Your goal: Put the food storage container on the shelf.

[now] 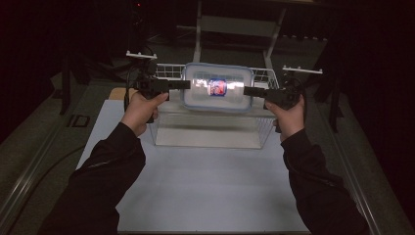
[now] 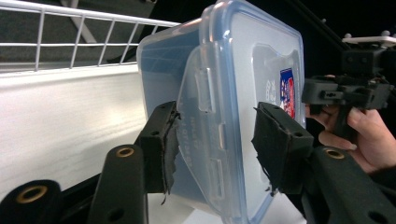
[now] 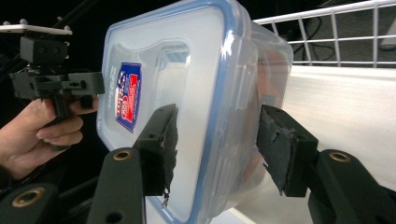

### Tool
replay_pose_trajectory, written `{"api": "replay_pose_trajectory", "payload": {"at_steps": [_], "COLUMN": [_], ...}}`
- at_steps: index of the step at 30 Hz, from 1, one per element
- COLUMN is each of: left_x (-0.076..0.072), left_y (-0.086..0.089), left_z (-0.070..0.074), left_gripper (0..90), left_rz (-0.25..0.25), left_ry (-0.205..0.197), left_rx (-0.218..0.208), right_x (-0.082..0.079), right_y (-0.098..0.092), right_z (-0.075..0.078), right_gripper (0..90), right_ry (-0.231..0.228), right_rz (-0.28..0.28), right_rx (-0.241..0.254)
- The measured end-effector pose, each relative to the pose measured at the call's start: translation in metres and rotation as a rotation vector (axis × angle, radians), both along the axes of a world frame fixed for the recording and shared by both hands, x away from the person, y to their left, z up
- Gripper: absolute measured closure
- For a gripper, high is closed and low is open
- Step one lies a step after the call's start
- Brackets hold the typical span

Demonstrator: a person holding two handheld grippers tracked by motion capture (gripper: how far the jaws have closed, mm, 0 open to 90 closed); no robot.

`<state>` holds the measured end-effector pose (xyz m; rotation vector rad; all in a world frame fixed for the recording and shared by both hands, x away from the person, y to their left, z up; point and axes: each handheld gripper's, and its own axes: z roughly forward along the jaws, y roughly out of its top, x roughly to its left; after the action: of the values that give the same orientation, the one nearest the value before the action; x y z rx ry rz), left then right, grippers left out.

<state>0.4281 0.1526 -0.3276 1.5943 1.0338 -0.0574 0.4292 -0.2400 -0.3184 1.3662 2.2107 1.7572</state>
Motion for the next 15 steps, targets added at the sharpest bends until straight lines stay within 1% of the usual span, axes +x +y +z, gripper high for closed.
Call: {"api": "replay_pose_trajectory", "payload": {"at_steps": [3, 5, 6, 8, 9, 10, 11, 12, 13, 15], "left_x": [0.003, 0.005, 0.005, 0.008, 0.01, 0.011, 0.014, 0.016, 0.018, 0.021], "left_y": [0.0, 0.0, 0.0, -0.001, -0.002, -0.002, -0.002, -0.001, 0.0, -0.001], "left_z": [-0.002, -0.002, -0.002, -0.002, -0.003, -0.003, -0.005, -0.007, -0.008, -0.01], "left_gripper": [48.8, 48.6, 47.9, 47.2, 46.7, 44.3, 42.7, 41.8, 41.6, 39.6], "left_rz": [0.008, 0.017, 0.017, 0.023, 0.02, 0.02, 0.025, 0.026, 0.029, 0.043], "left_ry": [0.015, 0.036, 0.036, 0.05, 0.06, 0.066, 0.085, 0.095, 0.108, 0.111], "left_rx": [-0.014, -0.022, -0.022, -0.021, -0.01, -0.005, -0.013, -0.025, -0.039, -0.04], "right_x": [0.004, 0.006, 0.006, 0.011, 0.012, 0.014, 0.015, 0.016, 0.016, 0.018], "right_y": [0.001, 0.002, 0.002, 0.003, 0.004, 0.007, 0.009, 0.011, 0.012, 0.012], "right_z": [0.001, 0.001, 0.001, 0.002, 0.002, 0.002, 0.002, 0.001, 0.001, 0.0], "right_gripper": [47.0, 47.3, 47.3, 49.1, 48.0, 46.5, 45.0, 44.6, 44.6, 44.7], "right_ry": [0.004, 0.007, 0.007, 0.011, 0.017, 0.021, 0.02, 0.026, 0.028, 0.04], "right_rz": [-0.013, -0.021, -0.021, -0.029, -0.029, -0.029, -0.028, -0.036, -0.043, -0.051], "right_rx": [-0.004, -0.007, -0.007, -0.02, -0.016, -0.033, -0.052, -0.062, -0.06, -0.049]}}
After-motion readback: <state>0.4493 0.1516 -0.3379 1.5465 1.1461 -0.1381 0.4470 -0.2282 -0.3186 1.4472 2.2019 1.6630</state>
